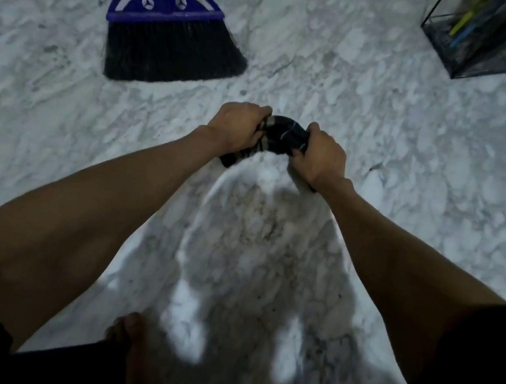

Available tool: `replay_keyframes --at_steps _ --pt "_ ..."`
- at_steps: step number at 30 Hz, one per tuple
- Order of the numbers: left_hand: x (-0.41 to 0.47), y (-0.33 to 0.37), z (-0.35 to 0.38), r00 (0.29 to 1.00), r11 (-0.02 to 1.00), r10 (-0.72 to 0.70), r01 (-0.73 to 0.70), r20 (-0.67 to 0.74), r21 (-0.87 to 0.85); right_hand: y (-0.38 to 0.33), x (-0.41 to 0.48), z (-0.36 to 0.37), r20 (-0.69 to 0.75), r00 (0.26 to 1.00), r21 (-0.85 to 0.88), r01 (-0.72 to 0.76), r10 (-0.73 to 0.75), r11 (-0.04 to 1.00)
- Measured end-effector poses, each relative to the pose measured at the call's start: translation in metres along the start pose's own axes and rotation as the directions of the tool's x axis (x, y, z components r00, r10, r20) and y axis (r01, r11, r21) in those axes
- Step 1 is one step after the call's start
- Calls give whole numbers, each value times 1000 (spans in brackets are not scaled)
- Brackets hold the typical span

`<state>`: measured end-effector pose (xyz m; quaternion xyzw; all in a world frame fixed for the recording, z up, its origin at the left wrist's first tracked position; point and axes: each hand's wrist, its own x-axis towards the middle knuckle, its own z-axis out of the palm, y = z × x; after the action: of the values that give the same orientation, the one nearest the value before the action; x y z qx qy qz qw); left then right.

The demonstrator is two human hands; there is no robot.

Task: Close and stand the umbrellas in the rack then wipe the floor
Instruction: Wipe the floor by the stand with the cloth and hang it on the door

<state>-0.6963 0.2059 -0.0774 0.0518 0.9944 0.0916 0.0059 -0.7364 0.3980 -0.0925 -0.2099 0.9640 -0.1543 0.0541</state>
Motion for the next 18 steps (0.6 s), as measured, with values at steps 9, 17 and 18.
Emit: replay_keyframes --at_steps 9,17,18 --pt "-53 9 -87 996 995 -82 80 -25 -62 -52 -25 -88 126 989 -28 75 -70 997" --pt "-83 2 -305 947 938 -262 295 187 -182 -163 -6 -279 235 918 -99 350 -320 932" --pt "-82 0 -344 938 927 -296 328 183 -183 -180 4 -312 242 910 -99 367 -336 925"
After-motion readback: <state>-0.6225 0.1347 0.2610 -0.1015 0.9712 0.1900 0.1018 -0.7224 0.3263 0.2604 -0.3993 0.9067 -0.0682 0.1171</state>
